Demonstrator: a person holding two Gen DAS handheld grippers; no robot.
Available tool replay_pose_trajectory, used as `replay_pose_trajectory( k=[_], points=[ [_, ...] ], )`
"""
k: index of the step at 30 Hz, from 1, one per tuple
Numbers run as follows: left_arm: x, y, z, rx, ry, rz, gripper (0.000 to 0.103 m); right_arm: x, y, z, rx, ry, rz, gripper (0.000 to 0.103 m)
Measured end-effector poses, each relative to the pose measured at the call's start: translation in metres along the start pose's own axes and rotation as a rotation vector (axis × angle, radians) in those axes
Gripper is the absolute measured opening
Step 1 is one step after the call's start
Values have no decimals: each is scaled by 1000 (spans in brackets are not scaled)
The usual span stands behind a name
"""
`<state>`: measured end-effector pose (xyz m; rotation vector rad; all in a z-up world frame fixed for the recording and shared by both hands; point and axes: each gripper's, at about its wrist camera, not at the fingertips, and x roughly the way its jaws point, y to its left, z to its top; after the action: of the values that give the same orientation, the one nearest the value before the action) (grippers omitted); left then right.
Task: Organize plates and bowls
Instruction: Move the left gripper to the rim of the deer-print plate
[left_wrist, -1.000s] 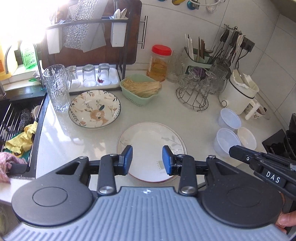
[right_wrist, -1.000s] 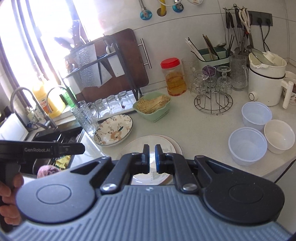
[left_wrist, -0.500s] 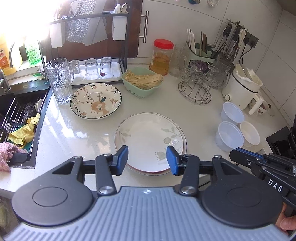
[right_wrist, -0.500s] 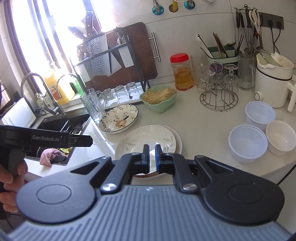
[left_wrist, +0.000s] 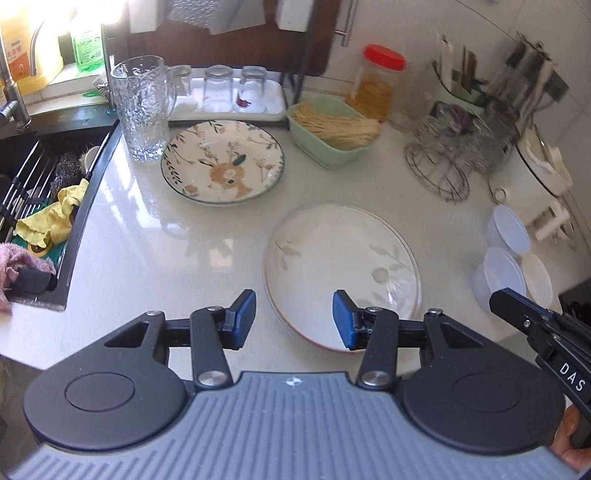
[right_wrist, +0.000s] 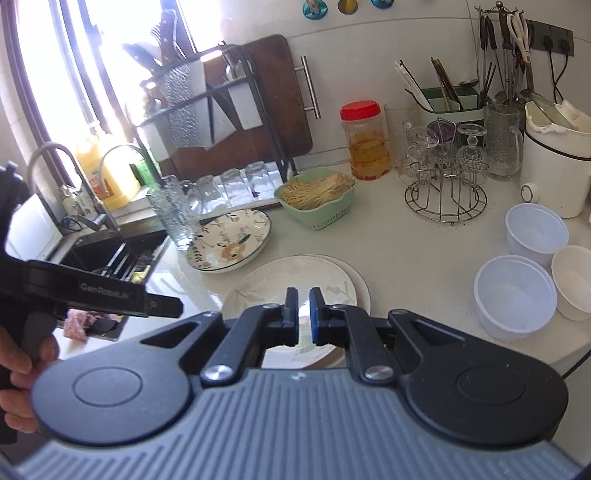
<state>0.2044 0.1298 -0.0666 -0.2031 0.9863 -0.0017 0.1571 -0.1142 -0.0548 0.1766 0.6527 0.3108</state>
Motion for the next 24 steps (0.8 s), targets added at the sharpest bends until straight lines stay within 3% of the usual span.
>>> replay_pose_trajectory(
  k=[5,13,24],
  points=[
    [25,25,29,-8,-4,55,52,38,10,15,-25,16,12,11],
    [52,63,66,-57,-18,79,53,88,30,40,-9,39,41,11],
    [83,111,98,-118,-34,60,55,159,62,62,-4,98,103,11]
  ],
)
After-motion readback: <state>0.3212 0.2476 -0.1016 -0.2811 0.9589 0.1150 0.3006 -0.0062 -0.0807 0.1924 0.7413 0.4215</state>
